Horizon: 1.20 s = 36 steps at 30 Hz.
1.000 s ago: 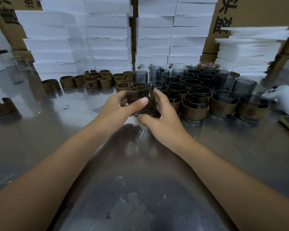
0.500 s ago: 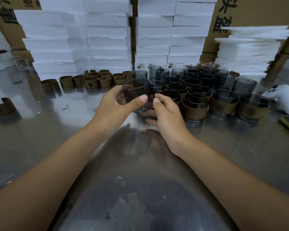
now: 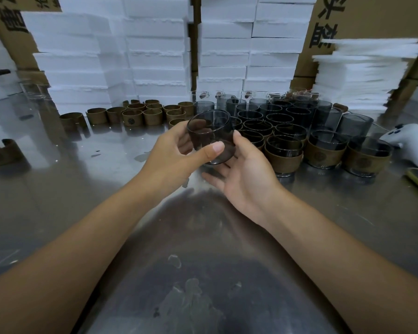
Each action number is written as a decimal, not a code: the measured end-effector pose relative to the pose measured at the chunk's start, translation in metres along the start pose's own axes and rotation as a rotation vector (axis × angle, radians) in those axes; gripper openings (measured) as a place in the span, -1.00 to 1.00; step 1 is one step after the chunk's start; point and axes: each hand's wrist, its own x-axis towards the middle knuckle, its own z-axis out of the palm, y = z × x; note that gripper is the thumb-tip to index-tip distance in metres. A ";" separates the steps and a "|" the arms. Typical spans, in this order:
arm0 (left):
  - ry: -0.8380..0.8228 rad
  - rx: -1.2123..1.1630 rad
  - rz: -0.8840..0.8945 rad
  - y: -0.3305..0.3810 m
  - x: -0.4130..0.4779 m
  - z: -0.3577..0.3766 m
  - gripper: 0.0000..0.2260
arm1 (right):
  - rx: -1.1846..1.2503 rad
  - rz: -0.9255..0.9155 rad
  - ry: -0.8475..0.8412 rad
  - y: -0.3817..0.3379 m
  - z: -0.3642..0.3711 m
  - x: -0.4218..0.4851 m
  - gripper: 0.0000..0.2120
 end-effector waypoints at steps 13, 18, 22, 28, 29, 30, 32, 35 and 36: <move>-0.021 0.012 0.015 -0.002 0.000 -0.001 -0.58 | -0.044 0.204 -0.099 -0.002 0.000 -0.004 -0.43; -0.033 0.067 0.026 -0.005 0.001 -0.002 -0.52 | -0.085 0.207 -0.043 -0.002 -0.004 -0.003 -0.43; -0.032 0.076 0.030 -0.004 0.001 -0.002 -0.51 | -0.109 0.185 -0.042 -0.002 -0.005 -0.001 -0.45; -0.037 0.084 0.043 -0.004 0.001 -0.003 -0.55 | -0.112 0.132 0.012 -0.002 -0.009 0.003 -0.50; -0.035 0.083 0.043 -0.004 0.001 -0.002 -0.54 | -0.105 0.122 0.026 -0.001 -0.010 0.004 -0.51; -0.032 0.083 0.044 -0.005 0.001 -0.002 -0.51 | -0.095 0.112 0.039 -0.001 -0.010 0.004 -0.53; -0.027 0.092 0.048 -0.004 0.001 -0.001 -0.46 | -0.064 0.085 0.063 0.000 -0.011 0.005 -0.59; -0.024 0.099 0.049 -0.003 0.000 0.000 -0.41 | 0.008 0.040 0.049 -0.001 -0.010 0.006 -0.71; -0.023 0.097 0.048 -0.003 0.000 0.000 -0.41 | 0.028 0.029 0.034 -0.001 -0.010 0.006 -0.73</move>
